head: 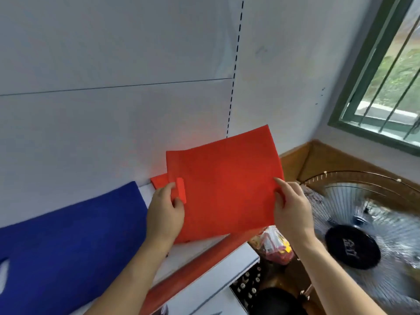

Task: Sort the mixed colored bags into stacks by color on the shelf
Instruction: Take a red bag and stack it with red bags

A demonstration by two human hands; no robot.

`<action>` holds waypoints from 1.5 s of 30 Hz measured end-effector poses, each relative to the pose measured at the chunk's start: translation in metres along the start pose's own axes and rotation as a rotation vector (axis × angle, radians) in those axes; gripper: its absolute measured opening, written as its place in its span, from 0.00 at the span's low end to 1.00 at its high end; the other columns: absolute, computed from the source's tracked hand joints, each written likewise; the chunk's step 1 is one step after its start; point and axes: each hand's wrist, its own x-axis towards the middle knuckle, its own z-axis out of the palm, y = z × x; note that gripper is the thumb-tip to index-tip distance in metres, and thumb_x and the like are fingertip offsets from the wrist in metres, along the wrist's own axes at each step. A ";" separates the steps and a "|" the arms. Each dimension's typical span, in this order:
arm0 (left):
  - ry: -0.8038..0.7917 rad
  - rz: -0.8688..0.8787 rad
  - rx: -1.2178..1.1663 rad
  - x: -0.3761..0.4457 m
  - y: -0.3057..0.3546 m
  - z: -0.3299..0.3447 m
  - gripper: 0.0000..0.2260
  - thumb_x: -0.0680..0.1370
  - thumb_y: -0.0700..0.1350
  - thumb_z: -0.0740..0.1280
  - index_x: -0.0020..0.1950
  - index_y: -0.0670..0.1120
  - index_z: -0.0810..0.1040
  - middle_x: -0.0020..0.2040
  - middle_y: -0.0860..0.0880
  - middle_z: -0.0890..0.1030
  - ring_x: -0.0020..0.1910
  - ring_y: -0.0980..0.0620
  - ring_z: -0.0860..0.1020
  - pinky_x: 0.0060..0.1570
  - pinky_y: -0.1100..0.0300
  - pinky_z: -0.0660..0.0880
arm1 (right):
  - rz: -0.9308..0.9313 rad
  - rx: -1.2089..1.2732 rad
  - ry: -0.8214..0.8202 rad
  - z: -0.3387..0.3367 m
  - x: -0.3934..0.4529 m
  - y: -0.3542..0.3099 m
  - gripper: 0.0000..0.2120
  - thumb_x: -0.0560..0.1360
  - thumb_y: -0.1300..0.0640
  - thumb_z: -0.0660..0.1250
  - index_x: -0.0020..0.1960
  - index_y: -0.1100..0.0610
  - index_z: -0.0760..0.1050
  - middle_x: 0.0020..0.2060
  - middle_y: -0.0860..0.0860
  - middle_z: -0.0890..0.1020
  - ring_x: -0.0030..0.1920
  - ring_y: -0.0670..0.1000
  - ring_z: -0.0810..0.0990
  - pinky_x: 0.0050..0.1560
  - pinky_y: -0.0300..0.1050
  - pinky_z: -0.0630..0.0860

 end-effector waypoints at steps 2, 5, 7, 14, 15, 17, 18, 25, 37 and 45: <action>0.024 -0.042 0.083 0.004 -0.004 0.003 0.20 0.83 0.42 0.65 0.76 0.47 0.74 0.69 0.49 0.78 0.61 0.50 0.79 0.56 0.56 0.75 | -0.038 0.027 -0.067 0.018 0.025 0.007 0.22 0.83 0.62 0.62 0.74 0.49 0.75 0.58 0.43 0.78 0.52 0.45 0.76 0.55 0.45 0.76; 0.066 -0.089 0.223 0.005 -0.006 0.008 0.19 0.82 0.42 0.65 0.73 0.47 0.76 0.64 0.48 0.80 0.56 0.49 0.80 0.51 0.54 0.77 | -0.092 0.031 -0.157 0.043 0.058 0.017 0.21 0.83 0.62 0.62 0.74 0.50 0.75 0.60 0.45 0.79 0.53 0.47 0.78 0.56 0.44 0.75; 0.080 -0.138 0.328 0.005 -0.004 0.015 0.18 0.81 0.42 0.65 0.71 0.46 0.77 0.61 0.45 0.81 0.56 0.45 0.80 0.50 0.51 0.77 | -0.132 0.024 -0.229 0.056 0.077 0.023 0.21 0.82 0.63 0.62 0.74 0.52 0.76 0.62 0.48 0.80 0.57 0.52 0.80 0.60 0.49 0.78; 0.122 -0.309 0.586 -0.002 0.010 0.037 0.12 0.84 0.48 0.61 0.64 0.47 0.80 0.57 0.47 0.80 0.51 0.47 0.73 0.47 0.53 0.73 | -0.222 -0.052 -0.478 0.085 0.113 0.040 0.21 0.80 0.62 0.65 0.73 0.59 0.77 0.64 0.56 0.82 0.65 0.61 0.78 0.67 0.58 0.75; 0.130 -0.324 0.615 -0.004 0.011 0.039 0.12 0.84 0.47 0.62 0.62 0.47 0.80 0.57 0.47 0.80 0.51 0.47 0.73 0.47 0.53 0.74 | -0.221 -0.054 -0.495 0.087 0.115 0.042 0.21 0.80 0.62 0.65 0.72 0.60 0.77 0.64 0.57 0.82 0.65 0.62 0.78 0.67 0.58 0.75; 0.138 -0.340 0.674 -0.007 0.012 0.043 0.10 0.83 0.47 0.62 0.59 0.46 0.80 0.54 0.47 0.80 0.50 0.46 0.74 0.46 0.53 0.74 | -0.234 -0.064 -0.518 0.088 0.116 0.044 0.20 0.80 0.60 0.65 0.71 0.60 0.78 0.64 0.57 0.82 0.65 0.62 0.78 0.67 0.57 0.75; 0.140 -0.344 0.701 -0.008 0.013 0.045 0.10 0.83 0.47 0.62 0.57 0.46 0.80 0.53 0.47 0.80 0.49 0.47 0.73 0.45 0.54 0.73 | -0.243 -0.073 -0.526 0.088 0.115 0.045 0.19 0.80 0.59 0.66 0.70 0.60 0.78 0.64 0.57 0.82 0.65 0.62 0.78 0.66 0.56 0.75; 0.093 -0.394 0.798 -0.001 0.014 0.043 0.08 0.84 0.45 0.60 0.50 0.46 0.78 0.49 0.48 0.80 0.45 0.50 0.69 0.42 0.57 0.66 | -0.281 -0.212 -0.608 0.087 0.110 0.042 0.13 0.82 0.50 0.60 0.56 0.56 0.80 0.65 0.52 0.80 0.64 0.62 0.76 0.62 0.55 0.77; 0.219 -0.313 0.878 -0.036 0.027 0.006 0.20 0.84 0.52 0.62 0.71 0.43 0.77 0.72 0.42 0.76 0.73 0.41 0.71 0.71 0.45 0.70 | -0.590 -0.136 -0.489 0.099 0.080 -0.005 0.23 0.82 0.47 0.66 0.71 0.59 0.78 0.75 0.61 0.73 0.79 0.65 0.65 0.76 0.64 0.66; 0.286 -0.456 0.934 -0.112 0.008 -0.095 0.28 0.85 0.59 0.57 0.80 0.45 0.68 0.81 0.43 0.66 0.82 0.41 0.60 0.80 0.43 0.59 | -0.859 -0.005 -0.586 0.103 -0.019 -0.125 0.29 0.84 0.41 0.56 0.77 0.58 0.72 0.79 0.60 0.68 0.82 0.63 0.61 0.79 0.61 0.63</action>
